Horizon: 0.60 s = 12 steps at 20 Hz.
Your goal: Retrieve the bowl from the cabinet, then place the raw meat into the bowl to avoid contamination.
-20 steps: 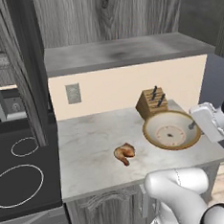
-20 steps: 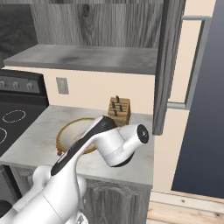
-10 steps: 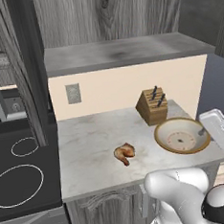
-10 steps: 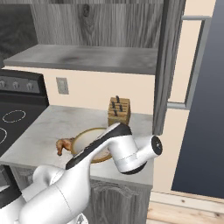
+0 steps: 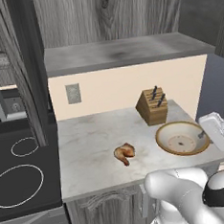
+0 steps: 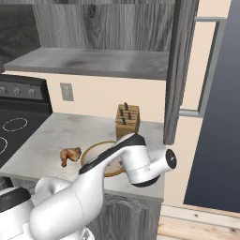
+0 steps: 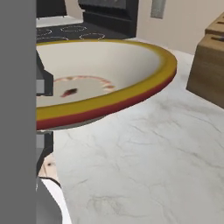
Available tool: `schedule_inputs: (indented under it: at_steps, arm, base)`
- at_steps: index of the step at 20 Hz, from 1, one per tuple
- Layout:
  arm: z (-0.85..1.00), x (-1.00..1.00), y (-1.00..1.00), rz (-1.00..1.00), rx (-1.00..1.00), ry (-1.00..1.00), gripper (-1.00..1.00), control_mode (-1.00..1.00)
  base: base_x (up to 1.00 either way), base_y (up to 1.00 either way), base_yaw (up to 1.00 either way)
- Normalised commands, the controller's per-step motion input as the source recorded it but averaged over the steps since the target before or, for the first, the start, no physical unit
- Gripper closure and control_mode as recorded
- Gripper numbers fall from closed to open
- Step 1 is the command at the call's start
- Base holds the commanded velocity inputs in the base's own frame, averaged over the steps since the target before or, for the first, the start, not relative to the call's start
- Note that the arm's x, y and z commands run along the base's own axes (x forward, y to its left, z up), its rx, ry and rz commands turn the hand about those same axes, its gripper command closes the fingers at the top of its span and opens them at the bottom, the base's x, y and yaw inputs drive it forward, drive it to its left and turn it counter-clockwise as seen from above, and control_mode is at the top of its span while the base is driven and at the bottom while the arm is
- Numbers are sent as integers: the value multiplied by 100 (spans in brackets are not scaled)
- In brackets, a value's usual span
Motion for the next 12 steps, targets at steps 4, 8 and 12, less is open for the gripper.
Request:
schedule_inputs:
  at_steps: [4,8,12]
  arm:
    - [-17,16,3,0,0,0,100,-100]
    - [-13,16,3,0,0,0,100,-100]
    - [-17,18,1,0,0,0,100,-100]
  base:
    - [0,0,0]
    - [0,0,0]
    - [0,0,0]
